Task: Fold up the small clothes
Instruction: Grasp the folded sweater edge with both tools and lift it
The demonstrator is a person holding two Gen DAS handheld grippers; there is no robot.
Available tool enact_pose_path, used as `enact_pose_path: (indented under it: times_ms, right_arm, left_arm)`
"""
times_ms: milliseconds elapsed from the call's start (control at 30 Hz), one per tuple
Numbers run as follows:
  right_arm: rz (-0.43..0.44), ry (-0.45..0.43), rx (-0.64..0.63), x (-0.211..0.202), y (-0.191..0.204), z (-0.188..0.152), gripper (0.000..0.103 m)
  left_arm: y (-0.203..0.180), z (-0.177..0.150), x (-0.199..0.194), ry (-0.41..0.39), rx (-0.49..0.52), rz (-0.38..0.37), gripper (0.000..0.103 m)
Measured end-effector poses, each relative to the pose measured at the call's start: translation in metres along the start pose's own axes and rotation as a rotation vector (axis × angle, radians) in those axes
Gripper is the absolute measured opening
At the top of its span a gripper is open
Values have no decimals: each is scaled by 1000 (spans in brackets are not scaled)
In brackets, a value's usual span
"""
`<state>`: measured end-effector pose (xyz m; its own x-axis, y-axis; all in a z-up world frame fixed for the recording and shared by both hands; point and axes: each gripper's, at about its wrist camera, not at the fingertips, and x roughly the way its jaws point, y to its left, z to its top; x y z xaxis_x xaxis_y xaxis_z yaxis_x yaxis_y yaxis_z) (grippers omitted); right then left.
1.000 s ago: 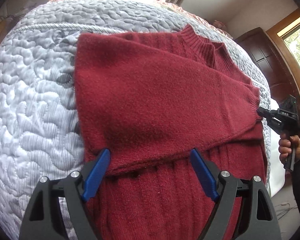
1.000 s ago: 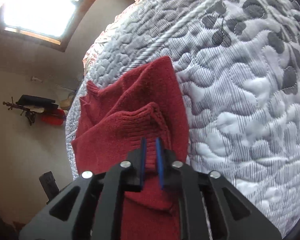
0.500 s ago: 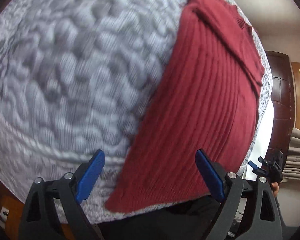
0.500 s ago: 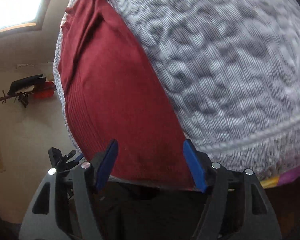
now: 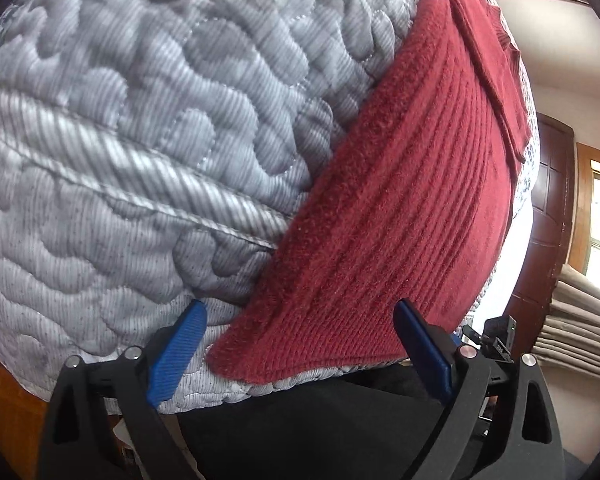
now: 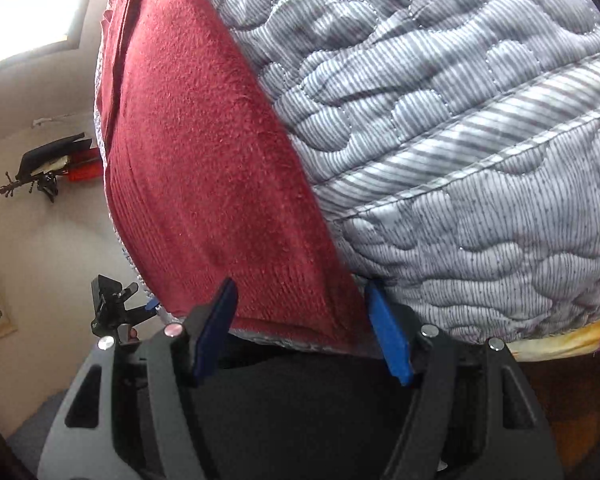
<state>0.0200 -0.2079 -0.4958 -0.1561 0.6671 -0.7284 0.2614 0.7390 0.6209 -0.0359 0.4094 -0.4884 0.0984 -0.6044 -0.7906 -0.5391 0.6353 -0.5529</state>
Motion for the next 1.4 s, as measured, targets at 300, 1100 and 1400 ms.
enact_pose_path:
  times_ms: [300,1100,1400]
  right_arm:
    - [3,15,-38,11,18,-8,66]
    - [58,9,10,17,12,-16,6]
    - [138,-75,31,-12,24,-27,5]
  left_arm:
    - [3,5,6,49,10,-13,95]
    - [7,-15,8,78,24,-76,6]
    - [19,-24,-23,-29,-16,-240,6]
